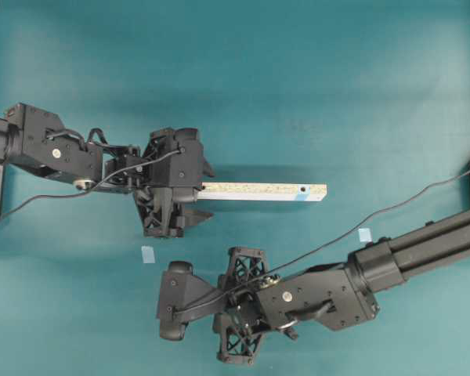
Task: Insert the rod into the hole on the wooden board.
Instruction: 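Close the right gripper around the wooden peg, then lift the peg off the table with the right gripper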
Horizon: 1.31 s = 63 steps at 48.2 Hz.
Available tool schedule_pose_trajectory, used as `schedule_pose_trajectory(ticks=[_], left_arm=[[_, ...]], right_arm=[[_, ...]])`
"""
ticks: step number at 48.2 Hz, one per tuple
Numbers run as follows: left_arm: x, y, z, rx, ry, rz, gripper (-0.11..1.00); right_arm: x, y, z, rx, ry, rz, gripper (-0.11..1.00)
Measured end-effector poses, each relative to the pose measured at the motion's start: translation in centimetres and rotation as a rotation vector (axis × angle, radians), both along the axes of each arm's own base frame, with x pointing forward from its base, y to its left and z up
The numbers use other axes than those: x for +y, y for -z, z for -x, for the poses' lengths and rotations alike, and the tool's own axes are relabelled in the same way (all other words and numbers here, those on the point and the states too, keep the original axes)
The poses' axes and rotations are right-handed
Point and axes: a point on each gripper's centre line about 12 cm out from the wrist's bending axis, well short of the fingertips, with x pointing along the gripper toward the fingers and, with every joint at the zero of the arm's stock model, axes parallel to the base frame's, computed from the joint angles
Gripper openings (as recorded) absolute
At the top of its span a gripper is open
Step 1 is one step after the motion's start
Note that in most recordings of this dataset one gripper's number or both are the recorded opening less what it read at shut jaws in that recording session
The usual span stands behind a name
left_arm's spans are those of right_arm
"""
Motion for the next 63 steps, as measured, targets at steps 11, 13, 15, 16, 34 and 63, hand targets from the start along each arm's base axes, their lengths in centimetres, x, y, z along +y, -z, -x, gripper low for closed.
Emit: schedule_pose_trajectory(ticks=[11,13,15,16,34,63], left_arm=[[0.0,0.0,0.0,0.0,0.0,0.0,0.95],[0.0,0.0,0.0,0.002,0.0,0.0,0.95],[0.1,0.1,0.1,0.005,-0.001,0.0,0.95],[0.0,0.1,0.1,0.003,-0.001,0.001,0.95],[0.0,0.1,0.1,0.008,-0.001,0.001,0.95],[0.0,0.2,0.2,0.012,0.0,0.0,0.94]], right_arm=[[0.1,0.1,0.1,0.003,0.001,-0.001,0.28],[0.1,0.0,0.1,0.0,0.002,-0.001,0.26],[0.1,0.0,0.1,0.001,0.004,-0.003,0.23],[0.2,0.1,0.1,0.002,0.004,-0.003,0.21],[0.6,0.0,0.2,-0.002,-0.013,0.0,0.1],[-0.3,-4.6,0.0,-0.133,-0.089,0.108,0.1]])
